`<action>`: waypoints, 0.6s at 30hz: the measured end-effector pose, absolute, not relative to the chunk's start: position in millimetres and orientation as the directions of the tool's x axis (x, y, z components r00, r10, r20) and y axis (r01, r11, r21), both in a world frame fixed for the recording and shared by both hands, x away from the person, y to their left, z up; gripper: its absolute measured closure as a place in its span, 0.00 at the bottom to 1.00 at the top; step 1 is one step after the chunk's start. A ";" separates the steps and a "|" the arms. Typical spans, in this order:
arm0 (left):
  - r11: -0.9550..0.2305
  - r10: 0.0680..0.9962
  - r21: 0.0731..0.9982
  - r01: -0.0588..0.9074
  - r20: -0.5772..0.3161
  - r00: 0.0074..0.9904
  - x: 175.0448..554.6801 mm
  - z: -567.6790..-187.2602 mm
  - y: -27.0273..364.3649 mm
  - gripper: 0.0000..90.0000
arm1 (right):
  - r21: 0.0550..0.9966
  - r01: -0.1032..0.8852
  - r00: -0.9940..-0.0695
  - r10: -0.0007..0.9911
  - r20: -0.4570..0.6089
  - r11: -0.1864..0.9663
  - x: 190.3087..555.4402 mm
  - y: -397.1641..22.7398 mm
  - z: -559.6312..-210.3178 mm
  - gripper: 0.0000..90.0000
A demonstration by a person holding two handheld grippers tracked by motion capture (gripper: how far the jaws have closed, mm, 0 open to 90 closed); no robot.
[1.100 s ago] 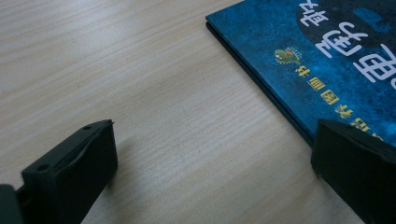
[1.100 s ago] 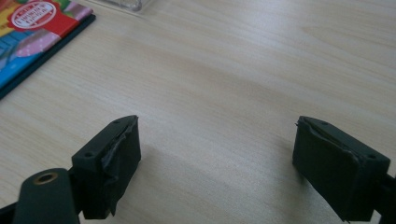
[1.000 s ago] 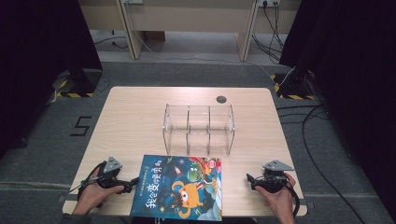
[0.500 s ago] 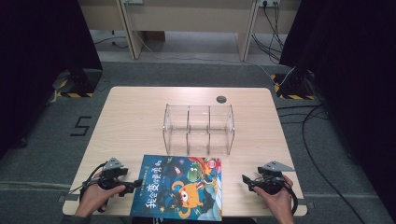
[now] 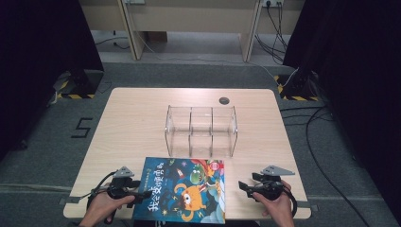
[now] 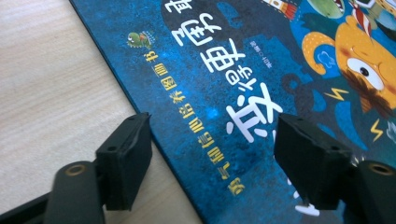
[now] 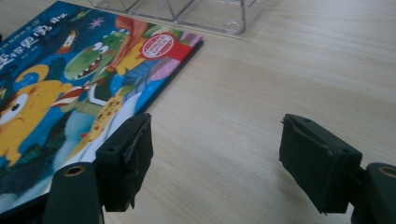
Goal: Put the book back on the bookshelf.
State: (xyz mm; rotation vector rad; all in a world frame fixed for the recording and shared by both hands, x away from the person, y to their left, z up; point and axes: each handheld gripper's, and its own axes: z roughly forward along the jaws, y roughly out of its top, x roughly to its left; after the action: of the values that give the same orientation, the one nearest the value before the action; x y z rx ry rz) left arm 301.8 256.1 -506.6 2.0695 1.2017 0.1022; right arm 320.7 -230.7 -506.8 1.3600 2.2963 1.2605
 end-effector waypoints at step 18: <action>-0.352 0.697 0.648 0.675 -0.300 0.651 299.0 -509.3 222.9 0.39 | 0.727 0.662 -0.557 0.768 0.314 0.183 321.6 -231.5 -509.5 0.31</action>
State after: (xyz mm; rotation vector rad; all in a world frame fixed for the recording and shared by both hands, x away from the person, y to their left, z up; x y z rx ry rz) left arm 299.0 222.9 -509.3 2.0918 1.0619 0.0353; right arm 321.6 -231.5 -509.5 1.4108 2.3187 1.3225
